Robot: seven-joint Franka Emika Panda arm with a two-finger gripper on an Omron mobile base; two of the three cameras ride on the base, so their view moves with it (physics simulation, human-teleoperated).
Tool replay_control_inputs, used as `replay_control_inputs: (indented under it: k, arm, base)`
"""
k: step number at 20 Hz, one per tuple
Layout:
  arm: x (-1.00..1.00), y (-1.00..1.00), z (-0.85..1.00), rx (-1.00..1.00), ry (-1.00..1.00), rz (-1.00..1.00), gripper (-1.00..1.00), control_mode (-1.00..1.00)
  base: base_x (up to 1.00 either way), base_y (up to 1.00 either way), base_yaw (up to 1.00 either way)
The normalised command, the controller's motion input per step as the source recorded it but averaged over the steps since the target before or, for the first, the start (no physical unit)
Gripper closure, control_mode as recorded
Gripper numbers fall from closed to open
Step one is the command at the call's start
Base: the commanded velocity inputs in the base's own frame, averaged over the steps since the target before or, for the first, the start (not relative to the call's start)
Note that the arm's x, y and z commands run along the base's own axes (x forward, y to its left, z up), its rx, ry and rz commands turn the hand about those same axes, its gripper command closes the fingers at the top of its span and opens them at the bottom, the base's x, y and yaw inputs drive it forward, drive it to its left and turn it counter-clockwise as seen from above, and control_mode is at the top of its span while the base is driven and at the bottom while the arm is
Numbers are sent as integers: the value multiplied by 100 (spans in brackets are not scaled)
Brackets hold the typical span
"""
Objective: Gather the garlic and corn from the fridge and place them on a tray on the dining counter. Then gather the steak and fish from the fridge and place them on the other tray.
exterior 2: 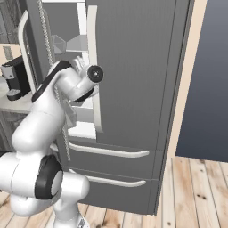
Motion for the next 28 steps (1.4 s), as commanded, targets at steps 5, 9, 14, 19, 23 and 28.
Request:
replay_control_inputs:
  k: [5,9,14,19,23,28]
  arm:
    - [1,25,0,20,5,0,-100,-100]
    - [0,33,-1,17,6,0,-100,-100]
    - [21,23,-19,15,8,0,-100,-100]
    - [45,8,-21,13,11,0,-100,-100]
    - [4,29,0,8,1,2,-100,-100]
    - [-35,29,0,4,0,7,-100,-100]
  base:
    - [0,0,0]
    - [0,0,0]
    - [0,0,0]
    - [0,0,0]
    - [0,0,0]
    - [0,0,0]
